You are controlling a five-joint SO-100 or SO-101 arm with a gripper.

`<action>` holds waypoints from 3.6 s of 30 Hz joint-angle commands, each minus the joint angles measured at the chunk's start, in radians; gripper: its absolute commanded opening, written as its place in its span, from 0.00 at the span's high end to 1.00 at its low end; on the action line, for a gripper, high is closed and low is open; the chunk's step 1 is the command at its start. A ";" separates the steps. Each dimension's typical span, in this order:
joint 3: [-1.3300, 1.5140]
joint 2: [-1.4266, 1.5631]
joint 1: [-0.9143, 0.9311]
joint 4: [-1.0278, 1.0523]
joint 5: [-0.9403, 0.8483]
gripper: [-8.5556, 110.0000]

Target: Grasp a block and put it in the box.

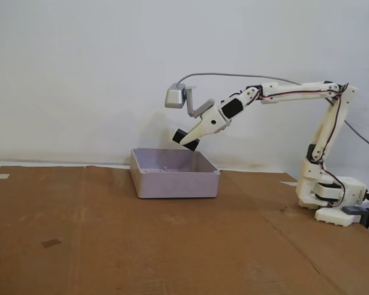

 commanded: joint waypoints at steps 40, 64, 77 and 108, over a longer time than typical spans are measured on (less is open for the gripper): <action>-0.333 -0.439 0.058 -0.018 -0.014 0.93; -0.321 -0.465 0.057 -0.061 -0.014 0.92; -0.322 -0.463 0.054 -0.061 -0.014 0.58; -0.391 -0.272 0.021 -0.060 -0.015 0.58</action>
